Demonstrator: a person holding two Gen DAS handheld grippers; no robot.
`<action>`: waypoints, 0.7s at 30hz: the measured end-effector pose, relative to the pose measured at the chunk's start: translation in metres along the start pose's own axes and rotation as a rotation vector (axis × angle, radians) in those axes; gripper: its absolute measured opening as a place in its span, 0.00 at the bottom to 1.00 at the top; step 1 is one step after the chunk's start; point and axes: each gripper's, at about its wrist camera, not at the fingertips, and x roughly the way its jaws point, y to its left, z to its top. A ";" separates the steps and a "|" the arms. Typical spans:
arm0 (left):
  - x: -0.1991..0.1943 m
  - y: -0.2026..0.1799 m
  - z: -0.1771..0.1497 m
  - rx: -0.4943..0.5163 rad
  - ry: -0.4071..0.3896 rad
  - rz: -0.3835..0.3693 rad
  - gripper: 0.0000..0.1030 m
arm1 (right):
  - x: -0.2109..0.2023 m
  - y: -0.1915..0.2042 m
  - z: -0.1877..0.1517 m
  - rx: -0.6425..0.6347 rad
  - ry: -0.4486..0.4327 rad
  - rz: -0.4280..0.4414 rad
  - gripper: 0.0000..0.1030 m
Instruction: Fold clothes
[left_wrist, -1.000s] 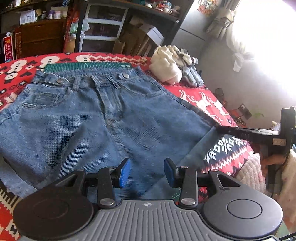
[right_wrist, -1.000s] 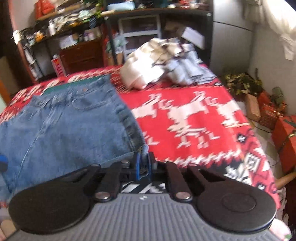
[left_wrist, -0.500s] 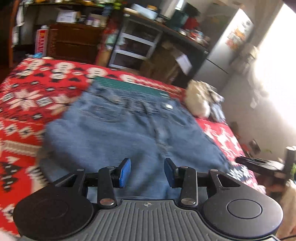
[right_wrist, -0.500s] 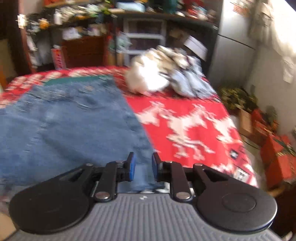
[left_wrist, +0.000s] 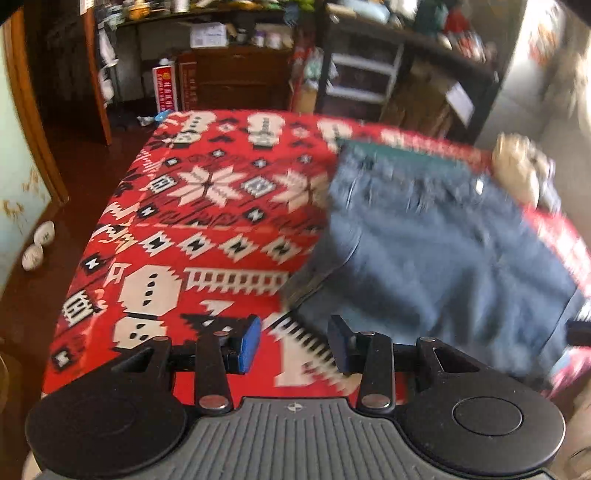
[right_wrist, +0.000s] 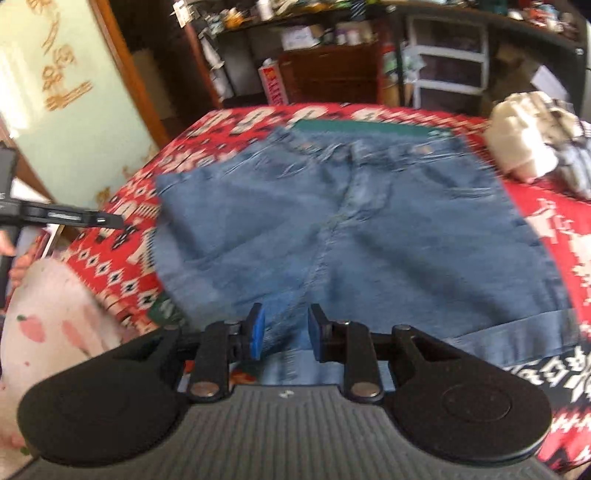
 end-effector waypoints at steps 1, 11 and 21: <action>0.006 -0.001 -0.001 0.036 0.006 0.012 0.38 | 0.002 0.003 -0.001 -0.005 0.011 0.007 0.27; 0.049 -0.021 0.001 0.397 -0.008 0.060 0.29 | 0.011 0.004 -0.005 0.013 0.049 -0.009 0.28; 0.046 -0.020 0.022 0.304 -0.122 -0.111 0.25 | 0.016 0.015 -0.003 -0.022 0.050 0.030 0.35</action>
